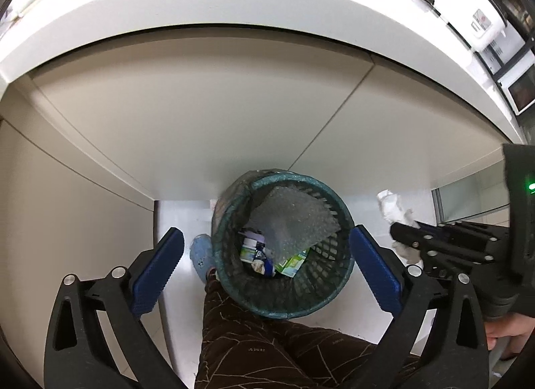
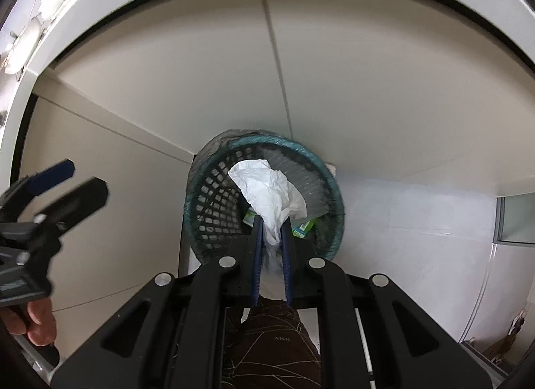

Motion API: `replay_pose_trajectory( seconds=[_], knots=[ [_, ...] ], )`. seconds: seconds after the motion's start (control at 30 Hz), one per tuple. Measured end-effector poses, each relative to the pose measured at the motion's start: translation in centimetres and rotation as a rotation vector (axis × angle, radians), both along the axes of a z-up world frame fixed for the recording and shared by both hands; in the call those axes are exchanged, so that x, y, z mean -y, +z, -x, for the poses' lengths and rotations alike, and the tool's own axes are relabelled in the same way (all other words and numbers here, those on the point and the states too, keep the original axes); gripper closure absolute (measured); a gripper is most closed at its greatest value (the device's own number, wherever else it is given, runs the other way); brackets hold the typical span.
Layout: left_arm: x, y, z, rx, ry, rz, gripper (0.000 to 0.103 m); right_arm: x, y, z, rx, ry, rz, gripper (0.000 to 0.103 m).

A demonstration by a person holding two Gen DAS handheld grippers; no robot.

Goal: Collect trash
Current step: 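Open the right gripper to drop the white tissue into the bin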

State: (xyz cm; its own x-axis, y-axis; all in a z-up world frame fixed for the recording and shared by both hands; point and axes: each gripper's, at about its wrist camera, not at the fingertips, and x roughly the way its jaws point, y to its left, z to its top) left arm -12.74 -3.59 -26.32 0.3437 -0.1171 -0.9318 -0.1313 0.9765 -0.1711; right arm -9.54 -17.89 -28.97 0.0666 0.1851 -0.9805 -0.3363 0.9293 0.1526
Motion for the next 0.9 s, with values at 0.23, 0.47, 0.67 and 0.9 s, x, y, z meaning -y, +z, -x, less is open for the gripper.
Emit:
replay_pose_trajectory(
  seconds=[0.23, 0.47, 0.67, 0.9],
  knots=[
    [-1.7, 0.1, 0.6, -0.006, 0.037, -0.001, 0.006, -1.5, -0.1, 0.3, -0.012, 0.033, 0.009, 0.091],
    [-2.8, -0.2, 1.0, -0.024, 0.061, 0.007, 0.006, -1.9, -1.0, -0.1, -0.033, 0.051, 0.019, 0.078],
    [-3.1, -0.7, 1.4, -0.035, 0.061, 0.02, 0.006, -2.1, -1.4, -0.1, -0.048, 0.053, 0.024, 0.065],
    [-3.5, -0.9, 1.3, -0.032, 0.066, 0.032, 0.006, -2.5, -1.2, 0.1, -0.049, 0.056, 0.02, 0.037]
  ],
)
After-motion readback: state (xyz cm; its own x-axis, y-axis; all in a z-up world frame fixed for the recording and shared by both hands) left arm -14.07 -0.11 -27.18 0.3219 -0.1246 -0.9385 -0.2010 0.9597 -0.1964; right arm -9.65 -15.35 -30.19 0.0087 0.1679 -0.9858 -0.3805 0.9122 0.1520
